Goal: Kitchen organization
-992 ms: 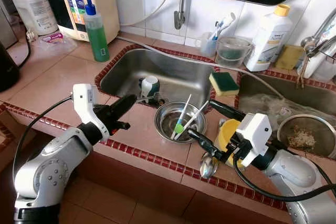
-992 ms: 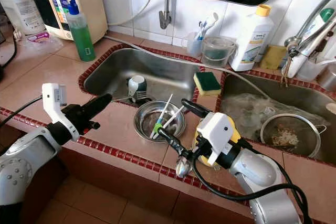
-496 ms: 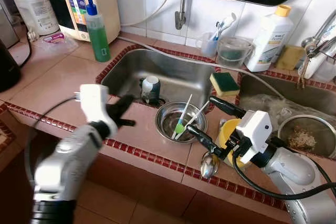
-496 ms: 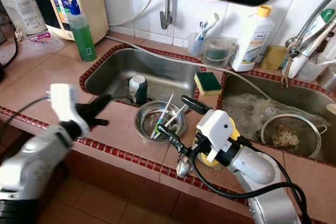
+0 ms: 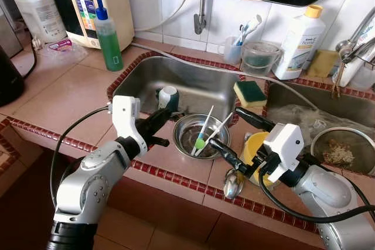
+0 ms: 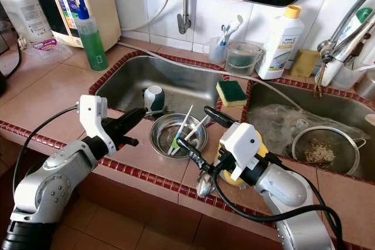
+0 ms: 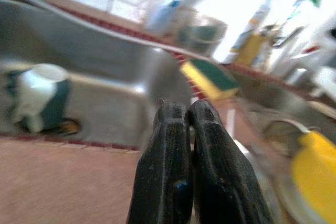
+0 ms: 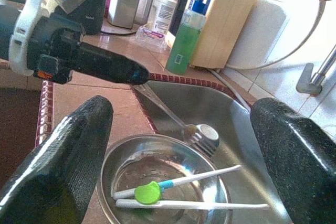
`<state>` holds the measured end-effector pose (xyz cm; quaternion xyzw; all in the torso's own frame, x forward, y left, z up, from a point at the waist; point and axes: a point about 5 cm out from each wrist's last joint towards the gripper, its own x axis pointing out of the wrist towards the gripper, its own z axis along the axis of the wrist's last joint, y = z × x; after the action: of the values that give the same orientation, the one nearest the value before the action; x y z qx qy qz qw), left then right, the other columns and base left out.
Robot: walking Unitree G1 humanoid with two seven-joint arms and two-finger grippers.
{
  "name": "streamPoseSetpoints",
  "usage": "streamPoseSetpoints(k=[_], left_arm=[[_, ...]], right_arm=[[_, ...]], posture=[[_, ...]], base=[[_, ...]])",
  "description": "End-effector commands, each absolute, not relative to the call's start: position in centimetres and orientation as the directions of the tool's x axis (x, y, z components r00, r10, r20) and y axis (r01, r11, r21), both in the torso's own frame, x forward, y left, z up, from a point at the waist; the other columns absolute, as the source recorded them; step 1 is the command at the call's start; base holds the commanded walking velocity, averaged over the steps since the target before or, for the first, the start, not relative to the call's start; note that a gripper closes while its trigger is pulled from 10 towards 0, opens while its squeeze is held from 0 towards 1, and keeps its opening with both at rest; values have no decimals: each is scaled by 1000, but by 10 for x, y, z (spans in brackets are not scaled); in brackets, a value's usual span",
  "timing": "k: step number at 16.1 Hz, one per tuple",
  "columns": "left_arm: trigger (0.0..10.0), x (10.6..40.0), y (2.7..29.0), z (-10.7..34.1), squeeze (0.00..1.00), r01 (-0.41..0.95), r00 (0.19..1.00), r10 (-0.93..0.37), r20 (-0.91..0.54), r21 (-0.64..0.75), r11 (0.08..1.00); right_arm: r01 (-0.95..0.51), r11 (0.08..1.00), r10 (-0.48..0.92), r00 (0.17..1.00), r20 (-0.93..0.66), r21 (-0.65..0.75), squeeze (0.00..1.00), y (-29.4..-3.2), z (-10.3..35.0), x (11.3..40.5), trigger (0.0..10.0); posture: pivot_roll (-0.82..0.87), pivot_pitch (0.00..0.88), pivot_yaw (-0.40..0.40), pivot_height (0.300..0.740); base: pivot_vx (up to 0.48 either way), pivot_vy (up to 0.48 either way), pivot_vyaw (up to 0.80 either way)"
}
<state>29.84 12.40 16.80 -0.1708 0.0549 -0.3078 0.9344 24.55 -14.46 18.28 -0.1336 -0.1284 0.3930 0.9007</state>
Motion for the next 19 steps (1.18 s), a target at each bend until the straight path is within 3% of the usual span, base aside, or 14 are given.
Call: streamPoseSetpoints(k=[1,8,14,19], left_arm=[[10000,297,122,173,0,592,778,-628,15,-351,725],[10000,295,130,173,0,606,762,-647,4,-354,712],[10000,307,142,182,0,496,852,-521,54,-402,770],[10000,307,134,170,0,507,848,-530,-20,-268,820]], right_arm=[[-665,656,740,659,134,-356,0,-146,186,244,10000],[-664,655,740,659,133,-361,0,-147,186,247,10000],[-673,646,750,648,134,-361,0,-144,186,248,10000],[-673,642,753,644,135,-366,0,-143,187,248,10000]], posture=[[-165,48,30,740],[-151,49,25,740],[-149,42,20,740],[-163,33,30,740]], base=[[0,0,0],[0,0,0],[0,0,0],[0,0,0]])
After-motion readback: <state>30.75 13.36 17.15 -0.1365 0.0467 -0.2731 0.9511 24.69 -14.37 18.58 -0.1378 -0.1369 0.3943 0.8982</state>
